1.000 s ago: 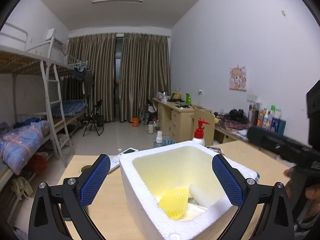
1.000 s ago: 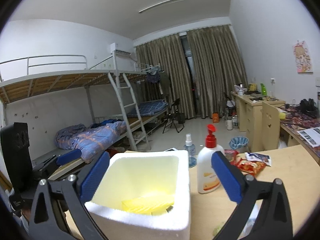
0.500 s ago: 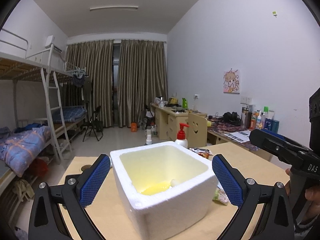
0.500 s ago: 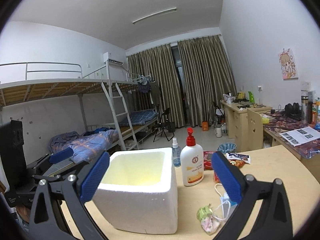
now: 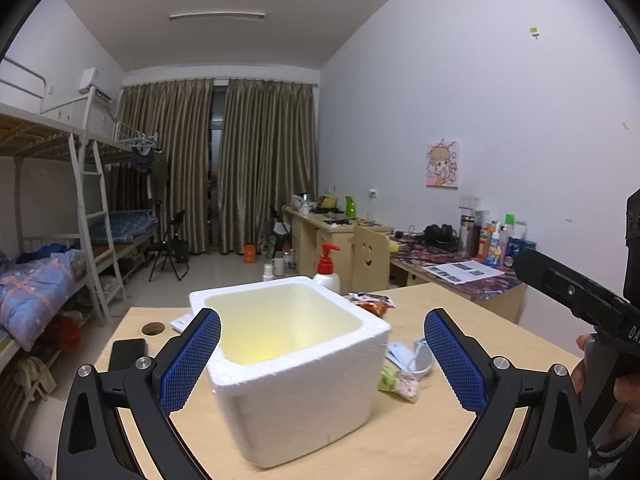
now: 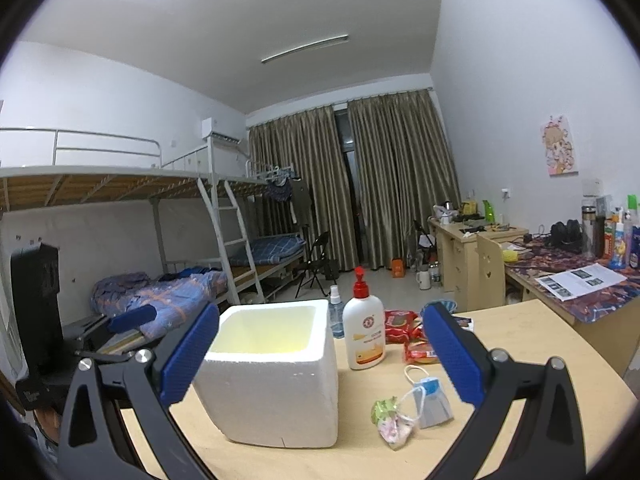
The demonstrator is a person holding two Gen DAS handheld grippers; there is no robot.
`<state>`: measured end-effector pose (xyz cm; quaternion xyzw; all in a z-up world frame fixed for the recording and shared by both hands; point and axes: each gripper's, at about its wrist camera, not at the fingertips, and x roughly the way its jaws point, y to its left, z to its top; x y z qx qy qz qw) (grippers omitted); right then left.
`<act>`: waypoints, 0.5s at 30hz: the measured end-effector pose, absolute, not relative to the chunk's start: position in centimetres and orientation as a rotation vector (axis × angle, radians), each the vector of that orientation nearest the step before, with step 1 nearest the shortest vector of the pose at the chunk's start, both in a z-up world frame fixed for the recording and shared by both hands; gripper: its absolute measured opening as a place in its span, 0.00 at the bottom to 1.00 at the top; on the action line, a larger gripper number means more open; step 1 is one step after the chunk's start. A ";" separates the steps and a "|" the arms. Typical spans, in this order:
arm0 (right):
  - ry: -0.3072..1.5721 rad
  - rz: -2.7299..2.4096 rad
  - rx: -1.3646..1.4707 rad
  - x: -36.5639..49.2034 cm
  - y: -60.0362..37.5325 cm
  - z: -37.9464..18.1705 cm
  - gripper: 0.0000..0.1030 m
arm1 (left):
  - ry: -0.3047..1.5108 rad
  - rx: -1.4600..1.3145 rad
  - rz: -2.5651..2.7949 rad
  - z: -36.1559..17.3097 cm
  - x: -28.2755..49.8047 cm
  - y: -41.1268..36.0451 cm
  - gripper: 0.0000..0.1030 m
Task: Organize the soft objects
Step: 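Lift both grippers out of the foam box and back away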
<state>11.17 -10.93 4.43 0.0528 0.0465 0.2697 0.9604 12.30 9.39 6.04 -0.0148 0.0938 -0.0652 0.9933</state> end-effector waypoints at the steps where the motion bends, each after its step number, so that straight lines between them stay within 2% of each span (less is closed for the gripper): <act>1: 0.091 0.543 0.108 11.0 -11.1 4.4 1.00 | 0.185 -0.028 -0.135 6.2 12.2 9.3 0.99; 15: 0.069 0.485 0.093 6.8 -13.6 3.1 1.00 | 0.166 -0.001 -0.189 5.4 8.0 5.6 0.99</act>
